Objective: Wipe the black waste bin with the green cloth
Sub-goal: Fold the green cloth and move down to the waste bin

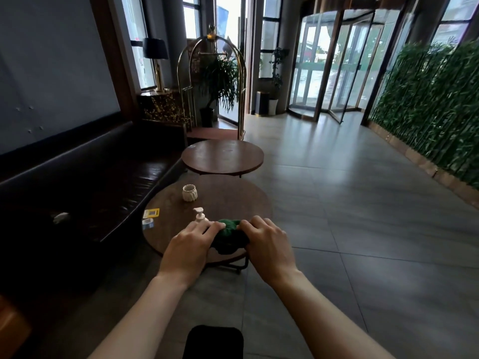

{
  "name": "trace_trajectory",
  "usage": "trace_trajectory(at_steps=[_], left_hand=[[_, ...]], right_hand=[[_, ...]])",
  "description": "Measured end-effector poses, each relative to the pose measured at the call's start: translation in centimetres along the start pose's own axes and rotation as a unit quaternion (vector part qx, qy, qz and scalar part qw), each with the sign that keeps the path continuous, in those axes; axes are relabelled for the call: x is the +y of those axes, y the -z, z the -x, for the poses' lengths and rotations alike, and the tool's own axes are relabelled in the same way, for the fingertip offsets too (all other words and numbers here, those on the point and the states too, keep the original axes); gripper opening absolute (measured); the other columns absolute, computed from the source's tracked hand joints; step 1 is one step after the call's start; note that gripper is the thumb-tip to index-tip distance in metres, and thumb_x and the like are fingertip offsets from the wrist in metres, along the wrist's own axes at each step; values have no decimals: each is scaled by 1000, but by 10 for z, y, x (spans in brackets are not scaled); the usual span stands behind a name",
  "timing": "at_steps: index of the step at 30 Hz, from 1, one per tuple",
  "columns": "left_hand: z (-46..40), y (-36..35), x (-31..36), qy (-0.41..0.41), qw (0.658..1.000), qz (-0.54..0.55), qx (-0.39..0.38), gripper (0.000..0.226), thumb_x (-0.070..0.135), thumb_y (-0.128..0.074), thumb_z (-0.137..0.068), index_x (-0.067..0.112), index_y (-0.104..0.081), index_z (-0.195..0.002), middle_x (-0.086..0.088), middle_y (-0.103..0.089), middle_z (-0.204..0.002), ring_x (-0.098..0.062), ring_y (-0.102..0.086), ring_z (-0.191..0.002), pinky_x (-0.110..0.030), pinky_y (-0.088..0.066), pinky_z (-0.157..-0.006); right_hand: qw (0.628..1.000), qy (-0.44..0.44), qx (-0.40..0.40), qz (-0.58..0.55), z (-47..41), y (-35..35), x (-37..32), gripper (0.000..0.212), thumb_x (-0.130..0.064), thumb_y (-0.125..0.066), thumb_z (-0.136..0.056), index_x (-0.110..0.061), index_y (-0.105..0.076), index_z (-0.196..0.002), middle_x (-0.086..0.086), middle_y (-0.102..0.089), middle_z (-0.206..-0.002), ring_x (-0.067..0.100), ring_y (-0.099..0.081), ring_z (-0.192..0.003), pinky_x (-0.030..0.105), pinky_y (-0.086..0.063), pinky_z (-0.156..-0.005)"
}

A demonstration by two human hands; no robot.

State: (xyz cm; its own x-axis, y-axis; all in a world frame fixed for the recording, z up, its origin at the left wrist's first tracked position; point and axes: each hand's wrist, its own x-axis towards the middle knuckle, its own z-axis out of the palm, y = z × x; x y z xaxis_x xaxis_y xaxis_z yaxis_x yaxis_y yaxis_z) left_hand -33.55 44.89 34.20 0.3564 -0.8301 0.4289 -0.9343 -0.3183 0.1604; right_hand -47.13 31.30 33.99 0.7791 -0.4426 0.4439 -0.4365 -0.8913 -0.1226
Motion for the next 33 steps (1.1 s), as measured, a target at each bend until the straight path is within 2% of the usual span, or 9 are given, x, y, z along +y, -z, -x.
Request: trace_trajectory(at_steps=[7, 11, 14, 23, 27, 33], left_hand=[[22, -38, -25, -1, 999, 4, -32, 58, -5, -76, -74, 20, -68, -125, 2, -71, -113, -25, -70, -97, -40, -60, -67], [46, -76, -44, 9, 998, 13, -61, 58, -3, -76, -76, 22, -66, -127, 3, -70, -117, -24, -69, -102, -41, -60, -71], [62, -99, -53, 4, 998, 12, -68, 60, -6, -80, -68, 20, -70, -121, 2, -72, -110, -25, -71, -93, -39, -60, -63], [110, -198, -89, 8, 996, 12, -86, 58, -3, -76, -77, 20, -66, -129, 1, -70, -118, -25, -69, -103, -41, -60, -73], [124, -250, -105, 8, 997, 17, -76, 57, -4, -73, -79, 19, -64, -130, 0, -69, -121, -27, -67, -106, -42, -60, -75], [152, -339, -132, -2, 998, 27, -60, 55, -3, -72, -80, 20, -64, -130, 0, -69, -121, -27, -67, -107, -43, -60, -77]], right_hand=[[999, -21, -36, -13, 17, -50, -10, 29, -15, -75, -83, -23, -67, -110, 0, -65, -95, 26, -63, -85, 40, -55, -57], [998, -23, -63, -12, 35, -95, -17, 27, -20, -76, -84, -23, -68, -110, 0, -65, -95, 25, -64, -85, 38, -53, -56], [997, -27, -77, -15, 48, -121, -19, 28, -19, -76, -84, -22, -69, -111, 0, -65, -95, 25, -64, -84, 38, -52, -56], [995, -32, -88, -27, 92, -226, -20, 34, -18, -78, -84, -21, -68, -116, 2, -67, -100, 25, -65, -87, 39, -56, -59], [996, -33, -78, -26, 107, -282, -11, 34, -20, -75, -88, -22, -65, -120, 0, -66, -106, 23, -64, -91, 40, -58, -65], [996, -21, -75, -31, 135, -371, 2, 33, -18, -77, -88, -20, -66, -119, 2, -67, -107, 23, -64, -90, 39, -58, -65]])
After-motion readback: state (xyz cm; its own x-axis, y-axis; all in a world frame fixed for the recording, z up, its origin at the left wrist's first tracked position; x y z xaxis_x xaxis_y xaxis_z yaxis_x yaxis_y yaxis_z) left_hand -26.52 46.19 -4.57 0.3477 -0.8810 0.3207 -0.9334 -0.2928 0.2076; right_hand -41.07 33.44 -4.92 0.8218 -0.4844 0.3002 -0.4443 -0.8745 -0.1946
